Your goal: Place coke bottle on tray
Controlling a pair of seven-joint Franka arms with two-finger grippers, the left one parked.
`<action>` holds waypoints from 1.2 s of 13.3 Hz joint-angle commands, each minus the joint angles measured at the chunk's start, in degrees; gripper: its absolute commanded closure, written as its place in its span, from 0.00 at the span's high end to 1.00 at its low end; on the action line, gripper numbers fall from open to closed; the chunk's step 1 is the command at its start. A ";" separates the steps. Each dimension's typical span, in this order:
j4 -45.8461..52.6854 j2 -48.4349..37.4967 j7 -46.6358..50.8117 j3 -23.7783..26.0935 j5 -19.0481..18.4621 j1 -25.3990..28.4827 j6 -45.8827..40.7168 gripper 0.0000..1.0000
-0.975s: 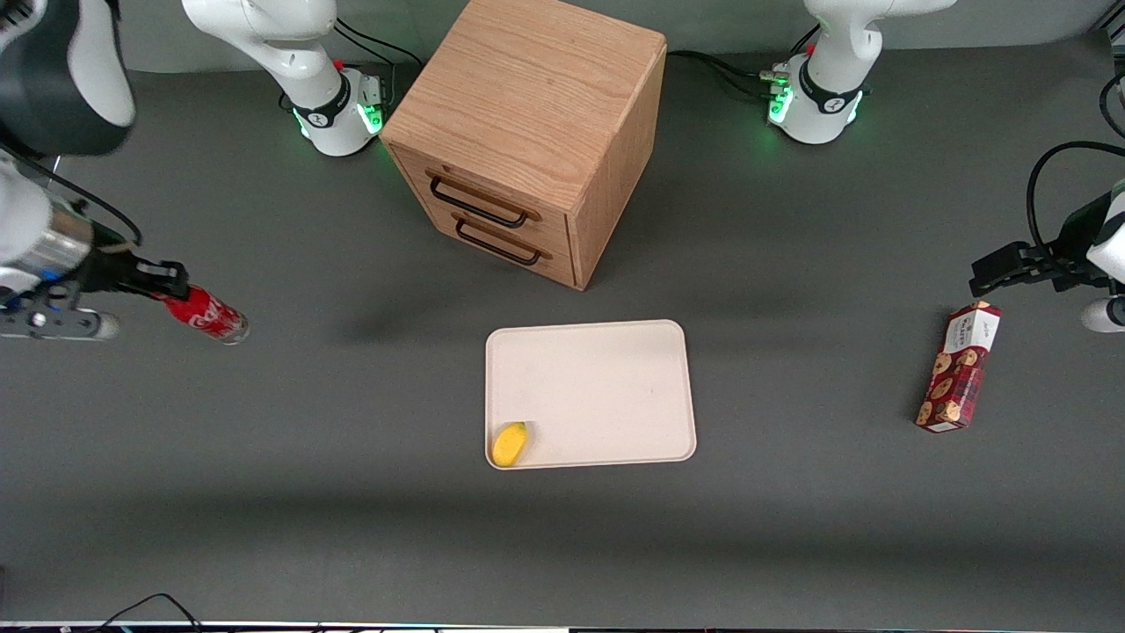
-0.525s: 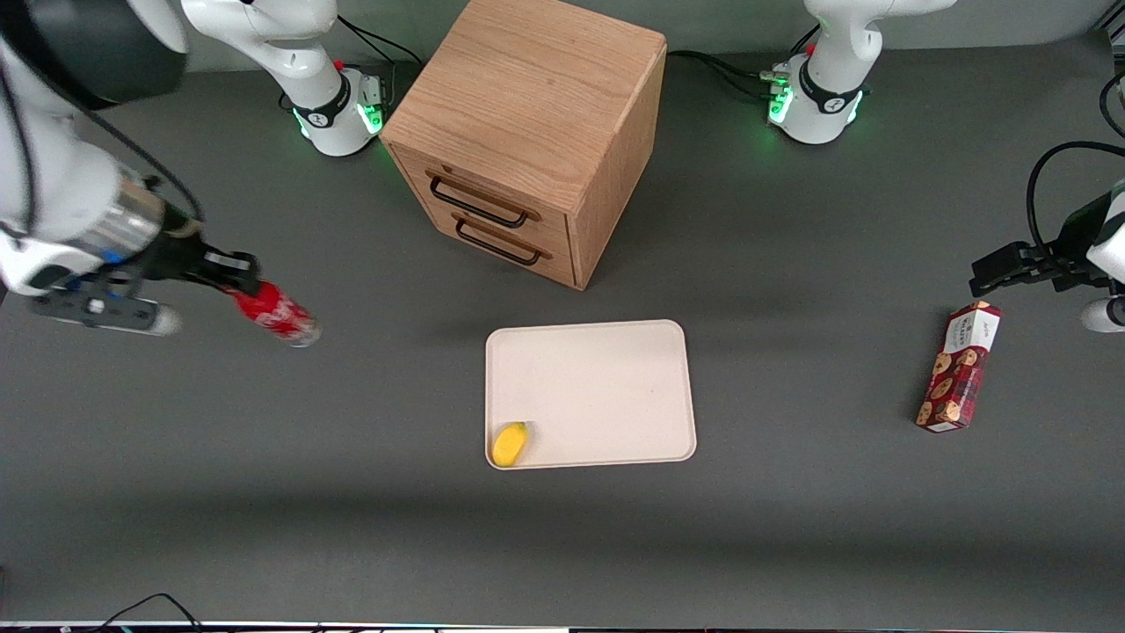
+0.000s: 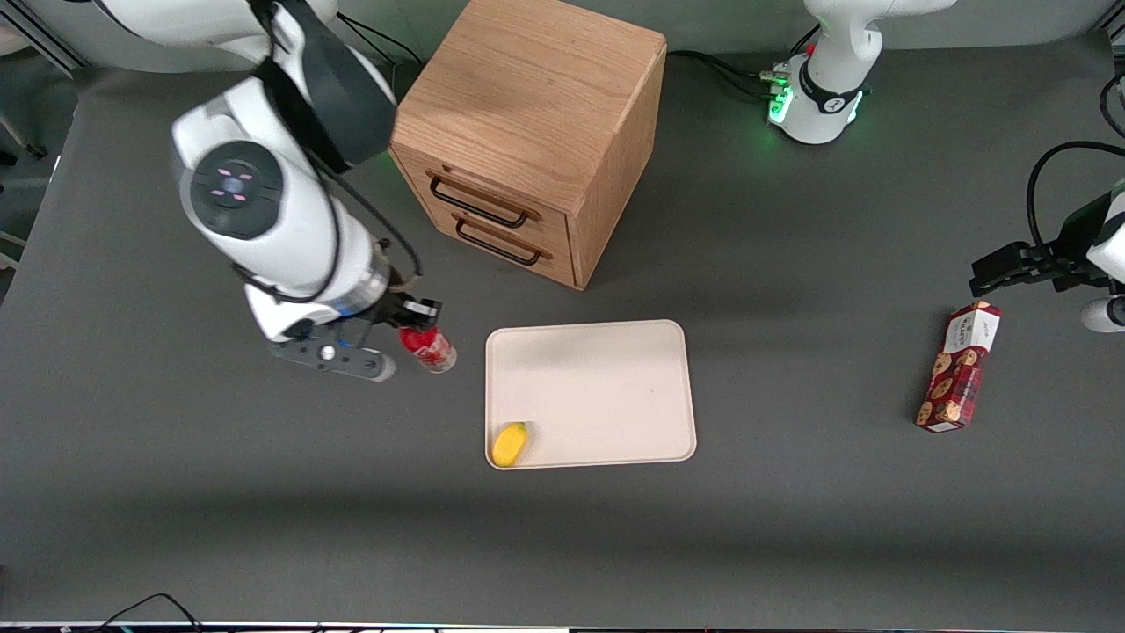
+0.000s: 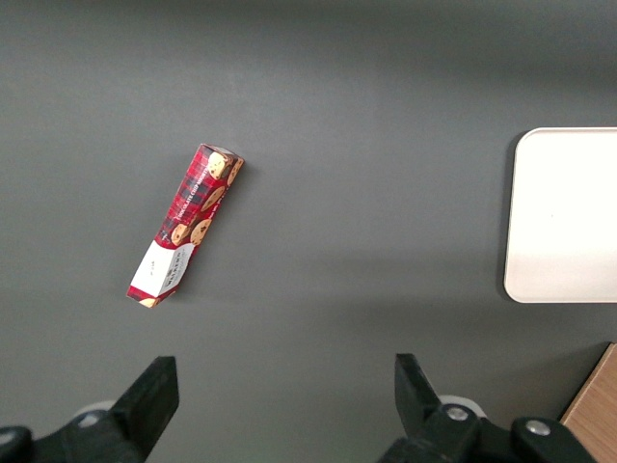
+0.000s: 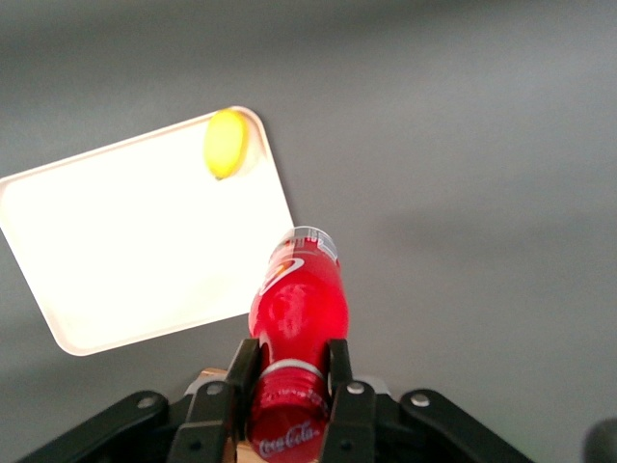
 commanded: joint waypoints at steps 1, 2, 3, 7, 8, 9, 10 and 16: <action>3.69 6.57 5.60 0.37 -1.72 3.03 4.27 0.00; 3.51 8.77 7.28 0.46 -2.42 4.26 6.65 0.00; 3.34 10.45 7.99 0.64 -2.95 4.88 7.80 0.00; -0.08 13.19 7.73 0.64 -4.61 5.06 10.97 0.00; -1.14 13.27 7.65 0.81 -4.80 5.24 11.07 0.00; -1.67 13.54 7.56 0.81 -4.80 5.24 11.15 0.00; -1.68 14.32 7.64 0.90 -4.89 5.24 11.24 0.00; -2.11 15.21 7.29 0.90 -5.07 5.15 13.88 0.65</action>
